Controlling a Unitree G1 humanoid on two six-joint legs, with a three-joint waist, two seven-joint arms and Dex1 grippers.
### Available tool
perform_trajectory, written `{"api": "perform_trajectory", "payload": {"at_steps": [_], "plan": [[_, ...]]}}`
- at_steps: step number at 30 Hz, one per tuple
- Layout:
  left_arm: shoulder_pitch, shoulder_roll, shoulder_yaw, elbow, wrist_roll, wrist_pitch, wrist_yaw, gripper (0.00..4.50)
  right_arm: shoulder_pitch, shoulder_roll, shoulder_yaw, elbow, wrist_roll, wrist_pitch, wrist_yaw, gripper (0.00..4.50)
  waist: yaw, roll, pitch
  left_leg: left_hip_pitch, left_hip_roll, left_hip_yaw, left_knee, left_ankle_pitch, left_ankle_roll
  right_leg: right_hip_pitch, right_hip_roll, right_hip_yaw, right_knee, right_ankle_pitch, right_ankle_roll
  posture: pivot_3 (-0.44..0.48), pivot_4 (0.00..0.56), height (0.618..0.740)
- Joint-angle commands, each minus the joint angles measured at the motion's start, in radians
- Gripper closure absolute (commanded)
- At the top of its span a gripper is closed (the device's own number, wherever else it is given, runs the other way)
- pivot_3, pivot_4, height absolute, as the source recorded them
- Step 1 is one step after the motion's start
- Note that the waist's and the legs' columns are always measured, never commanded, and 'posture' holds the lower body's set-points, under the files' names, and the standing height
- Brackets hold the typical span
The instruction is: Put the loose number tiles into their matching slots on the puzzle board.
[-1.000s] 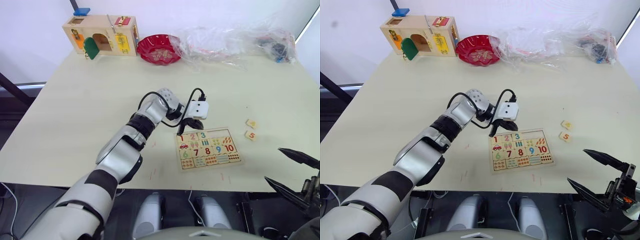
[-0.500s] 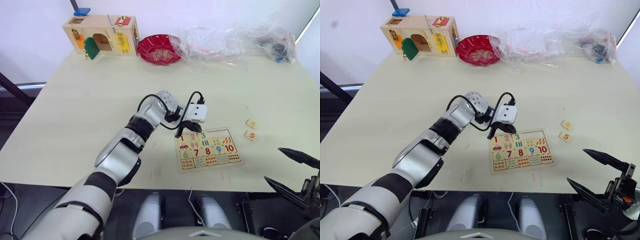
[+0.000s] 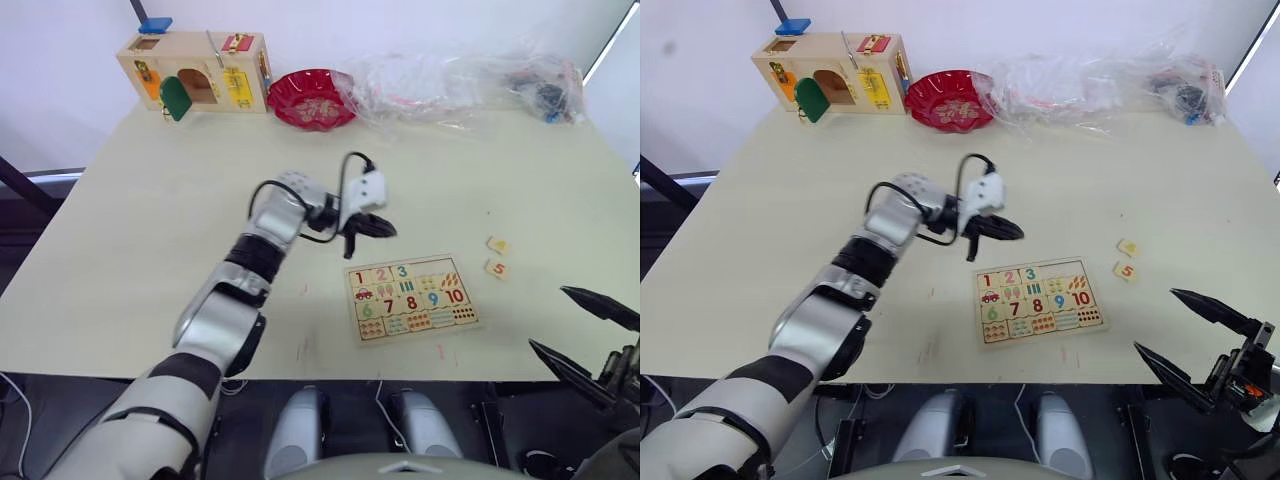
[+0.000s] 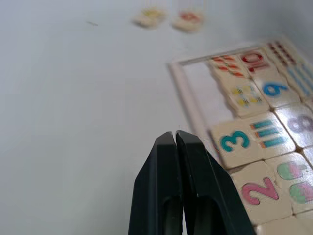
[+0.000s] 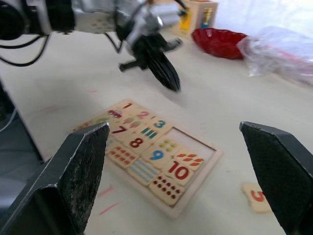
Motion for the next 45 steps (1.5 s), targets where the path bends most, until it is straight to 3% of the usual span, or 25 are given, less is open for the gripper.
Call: {"api": "perform_trajectory", "payload": {"at_steps": [1, 5, 8, 14, 17, 20, 23, 29, 30, 31, 37, 45], "plan": [[0.101, 0.003, 0.108, -0.203, -0.101, 0.135, 0.098, 4.39, -0.045, 0.001, 0.026, -0.041, -0.037, 0.020, -0.096, 0.00, -0.001, 0.000, 0.000, 0.000, 0.000, 0.000, 0.000, 0.000, 0.000, 0.000, 0.000, 0.000, 0.000, 0.000, 0.000, 0.000, 0.150, 0.740], [0.262, -0.035, 0.251, -0.381, -0.161, 0.129, 0.313, 4.39, -0.132, -0.006, 0.098, -0.050, -0.085, 0.095, -0.226, 0.00, 0.003, 0.000, 0.000, 0.000, 0.001, -0.001, 0.001, 0.000, 0.000, 0.000, -0.002, -0.001, 0.001, 0.000, 0.000, 0.000, 0.150, 0.740], [0.349, -0.036, 0.305, -0.502, -0.213, 0.214, 0.391, 4.39, -0.184, -0.011, 0.141, -0.054, -0.088, 0.128, -0.259, 0.00, 0.005, 0.000, 0.000, 0.000, 0.000, -0.001, 0.001, 0.000, 0.000, 0.001, -0.002, -0.001, 0.001, 0.000, 0.000, 0.000, 0.150, 0.740], [0.379, -0.025, 0.303, -0.570, -0.259, 0.274, 0.441, 4.39, -0.196, -0.014, 0.150, -0.058, -0.085, 0.141, -0.266, 0.00, 0.023, 0.000, 0.000, 0.000, -0.001, -0.003, 0.002, 0.000, 0.000, 0.002, -0.002, -0.002, 0.000, 0.000, 0.000, 0.000, 0.150, 0.740], [0.624, 0.026, 0.407, -0.764, -0.349, 0.255, 0.417, 4.39, -0.337, -0.016, 0.195, 0.030, -0.027, 0.189, -0.274, 0.00, -0.017, 0.000, -0.002, 0.002, 0.000, 0.000, 0.001, 0.000, 0.000, 0.002, -0.002, 0.001, -0.001, 0.001, 0.000, 0.000, 0.150, 0.740], [0.770, 0.092, 0.471, -0.843, -0.415, 0.260, 0.382, 4.39, -0.339, -0.048, 0.172, 0.082, 0.005, 0.215, -0.206, 0.00, -0.025, 0.000, -0.002, 0.005, 0.000, -0.001, -0.002, 0.000, -0.001, 0.002, -0.002, 0.004, 0.000, 0.000, 0.000, 0.000, 0.150, 0.740], [0.893, 0.161, 0.536, -0.886, -0.500, 0.275, 0.320, 3.62, -0.301, -0.083, 0.122, 0.130, 0.018, 0.218, -0.143, 0.00, -0.003, 0.000, -0.002, 0.003, 0.000, -0.006, -0.002, 0.000, -0.001, 0.002, -0.001, 0.000, 0.001, 0.000, -0.002, 0.000, 0.150, 0.740], [1.041, 0.270, 0.592, -0.877, -0.535, 0.231, 0.236, 0.96, -0.202, -0.123, 0.064, 0.166, 0.023, 0.224, -0.042, 0.00, 0.018, 0.000, -0.003, 0.004, -0.001, -0.003, -0.001, 0.000, -0.001, 0.003, -0.004, 0.000, -0.002, -0.002, -0.005, 0.000, 0.150, 0.740], [1.057, 0.280, 0.592, -0.876, -0.537, 0.223, 0.228, 0.32, -0.193, -0.125, 0.057, 0.169, 0.024, 0.225, -0.034, 0.00, 0.018, 0.000, -0.003, 0.004, -0.001, -0.003, -0.001, 0.000, -0.001, 0.003, -0.004, 0.000, -0.002, -0.002, -0.005, 0.000, 0.150, 0.740], [1.083, 0.293, 0.598, -0.874, -0.538, 0.209, 0.210, 0.05, -0.179, -0.128, 0.046, 0.170, 0.023, 0.226, -0.024, 0.00, 0.018, 0.000, -0.003, 0.004, -0.001, -0.003, -0.001, 0.000, -0.001, 0.003, -0.004, 0.000, -0.002, -0.002, -0.005, 0.000, 0.150, 0.740], [1.200, 0.337, 0.634, -0.840, -0.536, 0.130, 0.138, 0.05, -0.101, -0.144, -0.025, 0.172, 0.022, 0.241, 0.018, 0.00, 0.018, 0.001, -0.003, 0.004, 0.000, -0.002, -0.002, 0.000, -0.001, 0.002, -0.004, 0.000, -0.002, -0.003, -0.006, 0.000, 0.150, 0.740], [1.230, 0.348, 0.621, -0.841, -0.523, 0.078, 0.143, 0.05, -0.108, -0.137, -0.036, 0.177, -0.004, 0.248, -0.027, 0.00, 0.019, 0.000, -0.003, 0.003, 0.000, -0.002, -0.002, 0.000, -0.001, 0.002, -0.006, 0.000, -0.003, -0.003, -0.006, 0.000, 0.150, 0.740]]}}
